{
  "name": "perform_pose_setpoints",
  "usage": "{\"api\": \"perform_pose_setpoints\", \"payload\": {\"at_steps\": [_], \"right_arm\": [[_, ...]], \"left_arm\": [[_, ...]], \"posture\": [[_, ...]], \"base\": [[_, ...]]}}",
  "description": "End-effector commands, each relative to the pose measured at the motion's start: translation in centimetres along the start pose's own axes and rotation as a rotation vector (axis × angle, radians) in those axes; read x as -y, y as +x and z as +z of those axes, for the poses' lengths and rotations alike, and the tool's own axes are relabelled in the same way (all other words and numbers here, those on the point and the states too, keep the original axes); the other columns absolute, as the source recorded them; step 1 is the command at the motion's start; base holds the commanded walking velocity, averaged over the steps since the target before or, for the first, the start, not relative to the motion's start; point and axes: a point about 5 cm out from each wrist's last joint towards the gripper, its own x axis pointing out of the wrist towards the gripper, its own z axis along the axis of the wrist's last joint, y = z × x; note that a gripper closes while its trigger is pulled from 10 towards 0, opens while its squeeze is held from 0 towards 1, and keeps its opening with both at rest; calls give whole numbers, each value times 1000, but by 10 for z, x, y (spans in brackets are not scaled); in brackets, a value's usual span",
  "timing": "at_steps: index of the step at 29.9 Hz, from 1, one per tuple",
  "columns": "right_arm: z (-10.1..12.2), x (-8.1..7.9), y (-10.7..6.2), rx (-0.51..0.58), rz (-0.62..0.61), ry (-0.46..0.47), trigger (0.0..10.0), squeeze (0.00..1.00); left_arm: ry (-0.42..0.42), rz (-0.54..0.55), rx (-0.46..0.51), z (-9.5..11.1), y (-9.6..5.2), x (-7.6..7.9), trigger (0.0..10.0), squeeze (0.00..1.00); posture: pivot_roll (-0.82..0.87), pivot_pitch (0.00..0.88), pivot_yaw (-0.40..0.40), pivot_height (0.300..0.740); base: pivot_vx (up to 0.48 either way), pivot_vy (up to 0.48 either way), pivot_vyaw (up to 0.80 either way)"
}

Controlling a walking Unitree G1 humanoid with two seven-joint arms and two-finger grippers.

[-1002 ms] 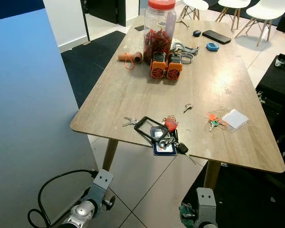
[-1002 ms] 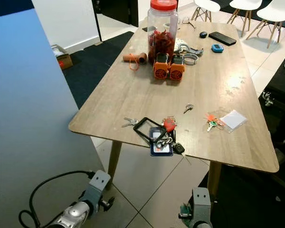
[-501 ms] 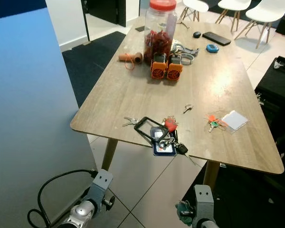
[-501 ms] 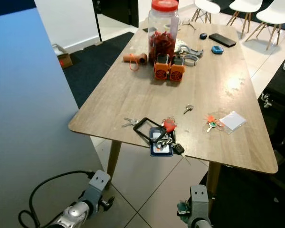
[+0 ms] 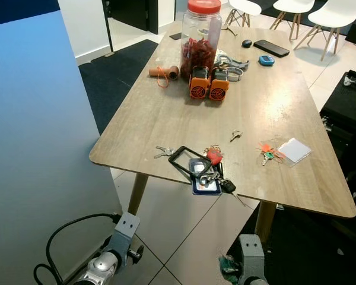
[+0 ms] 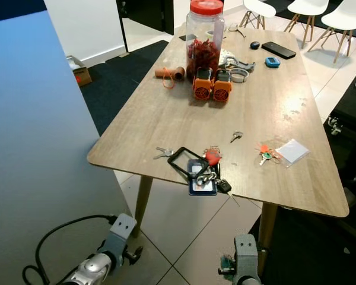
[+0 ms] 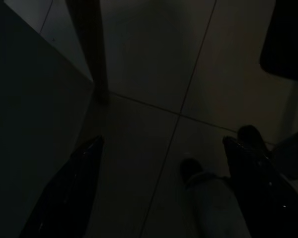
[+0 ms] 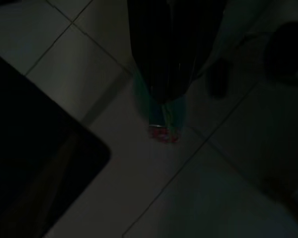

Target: Hang keys on a hook

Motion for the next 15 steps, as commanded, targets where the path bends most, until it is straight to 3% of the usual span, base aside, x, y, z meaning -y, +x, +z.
{"api": "perform_pose_setpoints", "payload": {"at_steps": [1,7,13,15], "right_arm": [[-3,-2,0,-25,-2,-14,10000,0],[19,-1,6,59,-47,107,10000,0],[15,-9,6,11,-3,-6,10000,0],[18,-8,7,25,-12,29,10000,0]], "left_arm": [[-15,30,-23,-4,-1,-5,10000,0],[26,-5,-35,-6,-2,-3,10000,0],[-17,21,-43,-10,-3,-7,10000,0],[1,9,-42,-11,-3,-4,10000,0]], "posture": [[49,36,7,740],[56,27,-23,740],[48,38,-4,740],[55,40,-17,740]], "base": [[0,0,0],[0,0,0],[0,0,0],[0,0,0]]}}
